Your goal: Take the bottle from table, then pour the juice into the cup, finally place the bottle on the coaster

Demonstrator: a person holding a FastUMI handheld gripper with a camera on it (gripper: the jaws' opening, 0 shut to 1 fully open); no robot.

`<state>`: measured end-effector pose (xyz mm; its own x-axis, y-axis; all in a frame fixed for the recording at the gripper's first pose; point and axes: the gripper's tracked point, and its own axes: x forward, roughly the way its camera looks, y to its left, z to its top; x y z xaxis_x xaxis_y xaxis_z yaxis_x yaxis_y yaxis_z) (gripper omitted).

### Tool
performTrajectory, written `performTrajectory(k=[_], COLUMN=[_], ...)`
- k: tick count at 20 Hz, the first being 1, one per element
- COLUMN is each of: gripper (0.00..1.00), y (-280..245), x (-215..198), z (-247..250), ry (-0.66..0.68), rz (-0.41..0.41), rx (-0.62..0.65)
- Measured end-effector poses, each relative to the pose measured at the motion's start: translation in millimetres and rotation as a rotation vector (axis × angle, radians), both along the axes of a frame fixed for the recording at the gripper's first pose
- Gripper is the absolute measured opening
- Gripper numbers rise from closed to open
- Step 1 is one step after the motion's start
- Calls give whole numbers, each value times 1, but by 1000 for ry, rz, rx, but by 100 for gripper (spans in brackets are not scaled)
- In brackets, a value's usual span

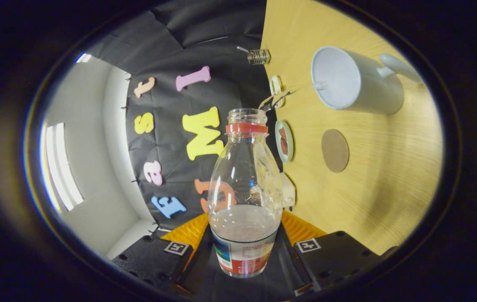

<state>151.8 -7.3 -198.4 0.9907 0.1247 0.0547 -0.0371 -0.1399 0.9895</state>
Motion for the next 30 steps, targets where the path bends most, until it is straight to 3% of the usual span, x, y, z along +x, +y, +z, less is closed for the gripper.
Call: performTrajectory(k=[30], gripper=[79], y=[-13], x=[-15], z=[21], ry=[-74], rz=[13], rx=[86])
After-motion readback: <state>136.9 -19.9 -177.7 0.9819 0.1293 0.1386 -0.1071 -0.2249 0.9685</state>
